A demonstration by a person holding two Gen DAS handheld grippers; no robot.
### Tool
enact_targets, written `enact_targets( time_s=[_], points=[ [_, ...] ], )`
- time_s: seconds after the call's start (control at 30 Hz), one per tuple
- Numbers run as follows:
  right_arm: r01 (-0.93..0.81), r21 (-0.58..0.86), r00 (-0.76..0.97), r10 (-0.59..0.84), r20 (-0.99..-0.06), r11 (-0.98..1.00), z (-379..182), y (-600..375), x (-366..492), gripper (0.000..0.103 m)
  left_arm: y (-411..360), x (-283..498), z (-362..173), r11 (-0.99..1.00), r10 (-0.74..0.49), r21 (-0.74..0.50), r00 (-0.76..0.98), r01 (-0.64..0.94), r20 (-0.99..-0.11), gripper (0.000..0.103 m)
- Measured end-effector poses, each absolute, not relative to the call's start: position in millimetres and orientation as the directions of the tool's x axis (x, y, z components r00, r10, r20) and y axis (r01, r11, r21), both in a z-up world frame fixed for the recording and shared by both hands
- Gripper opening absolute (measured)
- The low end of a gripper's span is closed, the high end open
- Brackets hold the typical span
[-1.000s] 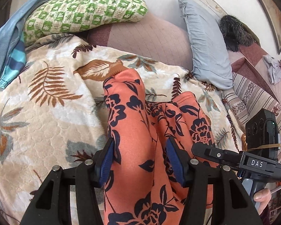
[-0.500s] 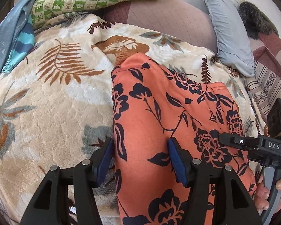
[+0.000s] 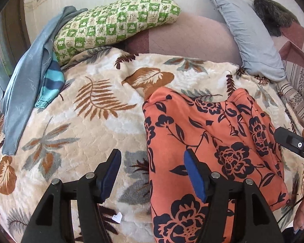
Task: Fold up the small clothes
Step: 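Press the folded orange blouse flat with both grippers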
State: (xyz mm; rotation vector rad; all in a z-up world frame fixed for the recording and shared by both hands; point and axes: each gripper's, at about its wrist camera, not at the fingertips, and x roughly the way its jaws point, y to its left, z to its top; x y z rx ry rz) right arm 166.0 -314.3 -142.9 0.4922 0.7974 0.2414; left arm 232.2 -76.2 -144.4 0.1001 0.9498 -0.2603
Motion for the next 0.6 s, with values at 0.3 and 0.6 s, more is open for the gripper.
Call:
enact_targets(
  time_s=[0.3,0.6],
  points=[
    [0.194,0.451,0.545,0.287,-0.788,0.871,-191.6,-318.1,167.5,0.062,-102.5,221.2,-179.9,0.932,-0.057,0.154,0.553,0.329,-0.831,0.072],
    [0.257,0.475,0.491,0.310,-0.814,0.842,-233.4,-331.7,174.3,0.074,-89.0,232.0,-190.9,0.958,-0.112,0.039,0.495,0.285,-0.861,0.082]
  ],
)
